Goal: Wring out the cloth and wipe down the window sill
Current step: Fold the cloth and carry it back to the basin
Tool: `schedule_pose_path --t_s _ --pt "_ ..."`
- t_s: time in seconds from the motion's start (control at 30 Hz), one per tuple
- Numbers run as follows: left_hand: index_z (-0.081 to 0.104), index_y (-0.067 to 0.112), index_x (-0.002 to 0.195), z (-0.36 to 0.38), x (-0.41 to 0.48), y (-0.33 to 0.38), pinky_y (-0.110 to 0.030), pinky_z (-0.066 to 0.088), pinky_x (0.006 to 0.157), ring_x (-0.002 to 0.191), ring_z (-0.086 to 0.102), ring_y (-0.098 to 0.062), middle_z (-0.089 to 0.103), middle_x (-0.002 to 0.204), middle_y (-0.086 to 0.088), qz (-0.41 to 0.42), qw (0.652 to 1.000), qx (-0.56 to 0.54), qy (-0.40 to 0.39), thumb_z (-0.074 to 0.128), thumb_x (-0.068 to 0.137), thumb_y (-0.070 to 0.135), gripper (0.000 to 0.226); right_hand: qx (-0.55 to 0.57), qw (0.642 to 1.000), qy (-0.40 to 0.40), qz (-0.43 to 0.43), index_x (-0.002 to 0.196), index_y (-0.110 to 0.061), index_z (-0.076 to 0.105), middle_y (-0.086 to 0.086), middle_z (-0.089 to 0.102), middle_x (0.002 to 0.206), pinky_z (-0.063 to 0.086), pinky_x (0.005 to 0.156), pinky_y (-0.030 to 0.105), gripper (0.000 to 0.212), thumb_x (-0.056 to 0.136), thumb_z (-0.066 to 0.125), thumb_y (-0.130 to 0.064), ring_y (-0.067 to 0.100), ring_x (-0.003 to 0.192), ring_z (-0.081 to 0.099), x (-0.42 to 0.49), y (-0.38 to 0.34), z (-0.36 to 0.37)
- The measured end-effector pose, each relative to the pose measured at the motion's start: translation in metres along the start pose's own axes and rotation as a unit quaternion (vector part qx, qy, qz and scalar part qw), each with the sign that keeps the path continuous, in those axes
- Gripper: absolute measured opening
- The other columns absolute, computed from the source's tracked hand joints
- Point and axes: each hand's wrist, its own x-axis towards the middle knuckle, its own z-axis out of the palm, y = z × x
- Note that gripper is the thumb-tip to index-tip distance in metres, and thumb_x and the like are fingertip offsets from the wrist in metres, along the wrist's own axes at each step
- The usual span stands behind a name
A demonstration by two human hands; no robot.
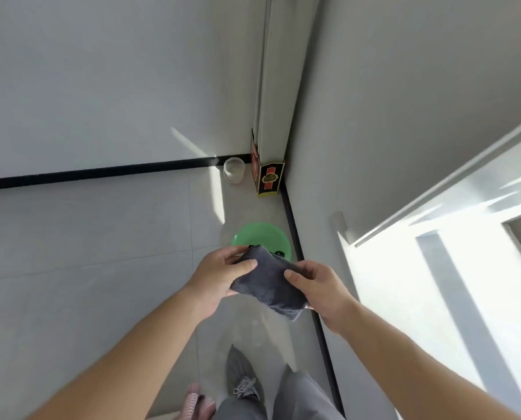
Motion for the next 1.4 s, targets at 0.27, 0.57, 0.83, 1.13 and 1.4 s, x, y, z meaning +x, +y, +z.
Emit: schedule_pose_path --t_s 0.27,0.57,0.83,1.13,1.4 --pt "0.07 0.016 0.109 -0.002 0.119 0.076 -0.038 0.058 0.084 0.093 0.073 -0.021 0.076 0.1 -0.005 0.01 0.992 0.123 -0.025 0.073 0.087 0.009 0.024 -0.017 0.996 0.088 0.026 0.094 -0.018 0.07 0.014 0.073 0.094 0.057 0.083 0.059 0.008 0.087 0.068 -0.019 0.039 0.094 0.069 0.096 -0.039 -0.007" --pt "0.067 0.007 0.116 -0.018 0.237 0.104 -0.008 0.05 0.069 0.087 0.067 -0.01 0.073 0.107 -0.008 -0.011 0.978 0.2 -0.062 0.072 0.086 0.002 0.032 0.129 0.971 0.083 0.183 0.098 -0.003 0.063 0.017 0.069 0.088 0.056 0.055 0.03 0.005 0.095 0.064 -0.005 0.021 0.066 0.069 0.189 -0.042 0.018" --pt "0.069 0.016 0.111 -0.076 0.381 0.073 -0.036 0.056 0.088 0.095 0.071 -0.023 0.074 0.105 -0.008 -0.072 0.95 0.266 -0.149 0.075 0.084 0.008 0.028 0.183 0.923 0.262 0.216 0.093 -0.014 0.069 0.019 0.073 0.095 0.059 0.082 0.055 0.008 0.086 0.073 -0.014 0.038 0.09 0.071 0.297 -0.009 0.087" --pt "0.066 0.013 0.116 -0.116 0.543 -0.077 -0.054 0.056 0.09 0.1 0.069 -0.037 0.071 0.108 -0.016 -0.114 0.907 0.369 -0.169 0.077 0.084 0.014 0.035 0.263 0.851 0.37 0.266 0.095 -0.023 0.071 0.015 0.074 0.094 0.059 0.085 0.056 0.026 0.083 0.063 -0.001 0.037 0.094 0.071 0.44 0.147 0.146" --pt "0.067 0.016 0.1 -0.121 0.662 -0.221 -0.044 0.058 0.088 0.087 0.07 -0.023 0.073 0.091 -0.003 -0.087 0.897 0.407 -0.15 0.081 0.078 0.013 0.027 0.277 0.803 0.468 0.245 0.122 -0.015 0.066 0.003 0.073 0.101 0.058 0.077 0.033 0.039 0.084 0.076 -0.013 0.023 0.087 0.07 0.554 0.303 0.164"
